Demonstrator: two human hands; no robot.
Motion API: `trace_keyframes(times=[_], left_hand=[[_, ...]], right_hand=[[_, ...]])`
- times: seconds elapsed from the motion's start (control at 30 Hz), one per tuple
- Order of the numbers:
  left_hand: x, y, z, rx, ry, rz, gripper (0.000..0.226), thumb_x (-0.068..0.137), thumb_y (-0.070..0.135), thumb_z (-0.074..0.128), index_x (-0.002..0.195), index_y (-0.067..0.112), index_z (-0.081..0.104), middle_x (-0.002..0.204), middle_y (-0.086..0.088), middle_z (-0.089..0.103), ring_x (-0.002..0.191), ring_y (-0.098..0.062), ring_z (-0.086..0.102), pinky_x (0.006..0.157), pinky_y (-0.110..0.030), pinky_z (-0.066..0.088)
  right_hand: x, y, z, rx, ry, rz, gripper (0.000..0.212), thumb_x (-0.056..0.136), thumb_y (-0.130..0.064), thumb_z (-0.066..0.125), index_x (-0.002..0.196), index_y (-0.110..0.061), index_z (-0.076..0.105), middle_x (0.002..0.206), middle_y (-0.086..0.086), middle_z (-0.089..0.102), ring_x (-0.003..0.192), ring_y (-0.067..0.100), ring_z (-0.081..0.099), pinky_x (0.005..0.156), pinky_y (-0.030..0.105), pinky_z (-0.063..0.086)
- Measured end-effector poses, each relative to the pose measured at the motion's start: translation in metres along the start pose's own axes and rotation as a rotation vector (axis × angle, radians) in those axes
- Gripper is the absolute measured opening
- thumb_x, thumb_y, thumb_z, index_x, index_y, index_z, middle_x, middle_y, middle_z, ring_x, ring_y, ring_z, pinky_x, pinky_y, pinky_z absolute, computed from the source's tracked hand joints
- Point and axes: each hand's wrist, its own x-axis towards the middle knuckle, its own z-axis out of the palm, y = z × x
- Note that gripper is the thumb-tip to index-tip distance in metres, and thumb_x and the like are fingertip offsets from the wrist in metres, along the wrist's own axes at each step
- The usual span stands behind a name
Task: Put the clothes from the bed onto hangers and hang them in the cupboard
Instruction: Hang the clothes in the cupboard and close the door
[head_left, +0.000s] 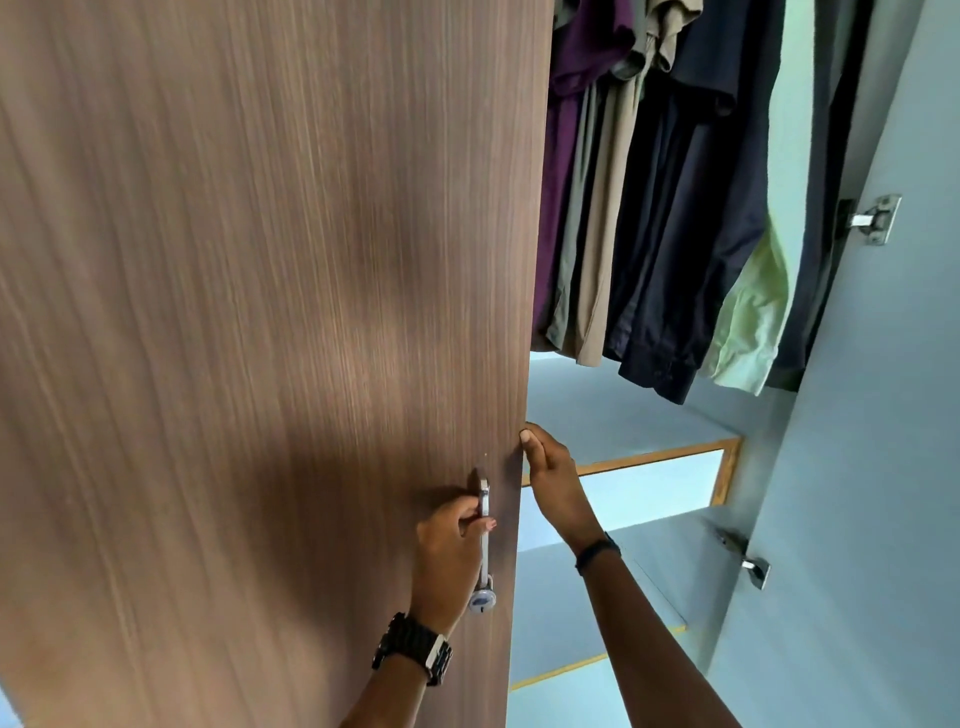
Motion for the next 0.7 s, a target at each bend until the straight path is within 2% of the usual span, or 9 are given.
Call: trace_keyframes(times=[0.2, 0.4, 0.47, 0.53, 0.6, 0.7], left_hand=[[0.032, -0.015, 0.006, 0.027, -0.006, 0.017, 0.007, 0.087, 0.013, 0.066, 0.085, 0.007, 0.070, 0.078, 0.007, 0.067, 0.072, -0.007, 0.064, 0.067, -0.003, 0.044], [0.042, -0.021, 0.007, 0.018, -0.040, 0.048, 0.007, 0.085, 0.013, 0.068, 0.080, 0.009, 0.070, 0.072, 0.019, 0.061, 0.070, 0.001, 0.061, 0.067, -0.006, 0.044], [0.043, -0.022, 0.006, 0.010, -0.047, 0.049, 0.007, 0.085, 0.013, 0.068, 0.079, 0.009, 0.069, 0.071, 0.018, 0.060, 0.068, 0.001, 0.061, 0.065, -0.007, 0.044], [0.041, -0.024, 0.007, -0.015, -0.027, 0.043, 0.005, 0.084, 0.013, 0.069, 0.088, 0.010, 0.068, 0.076, 0.015, 0.062, 0.072, -0.001, 0.061, 0.067, -0.011, 0.045], [0.033, -0.021, 0.008, -0.047, 0.043, 0.028, 0.023, 0.081, 0.011, 0.072, 0.103, 0.011, 0.064, 0.088, 0.010, 0.064, 0.081, -0.006, 0.062, 0.072, -0.013, 0.048], [0.022, -0.009, 0.010, -0.046, 0.202, 0.136, 0.040, 0.072, 0.000, 0.078, 0.108, 0.005, 0.061, 0.102, 0.000, 0.063, 0.091, -0.011, 0.059, 0.080, -0.011, 0.045]], right_hand=[[0.028, 0.009, 0.015, 0.046, 0.020, 0.032, 0.029, 0.104, -0.024, 0.029, 0.118, -0.023, 0.054, 0.115, -0.015, 0.056, 0.102, -0.002, 0.056, 0.082, 0.000, 0.041], [0.037, 0.023, 0.025, 0.098, 0.062, 0.012, 0.030, 0.103, -0.027, 0.028, 0.112, -0.030, 0.057, 0.110, -0.019, 0.061, 0.106, -0.004, 0.057, 0.086, 0.008, 0.044], [0.037, 0.022, 0.026, 0.096, 0.071, 0.014, 0.029, 0.103, -0.027, 0.029, 0.109, -0.031, 0.057, 0.108, -0.019, 0.061, 0.105, -0.005, 0.057, 0.086, 0.008, 0.044], [0.034, 0.019, 0.026, 0.089, 0.088, 0.022, 0.028, 0.103, -0.026, 0.030, 0.106, -0.030, 0.058, 0.105, -0.020, 0.061, 0.102, -0.008, 0.057, 0.083, 0.006, 0.044], [0.030, 0.018, 0.025, 0.074, 0.117, 0.045, 0.026, 0.103, -0.026, 0.034, 0.106, -0.025, 0.060, 0.104, -0.015, 0.063, 0.099, -0.007, 0.059, 0.080, 0.005, 0.044], [0.019, 0.018, 0.022, -0.021, 0.179, 0.079, 0.021, 0.100, -0.019, 0.045, 0.107, -0.014, 0.064, 0.104, -0.010, 0.063, 0.092, -0.003, 0.059, 0.079, 0.005, 0.047]])
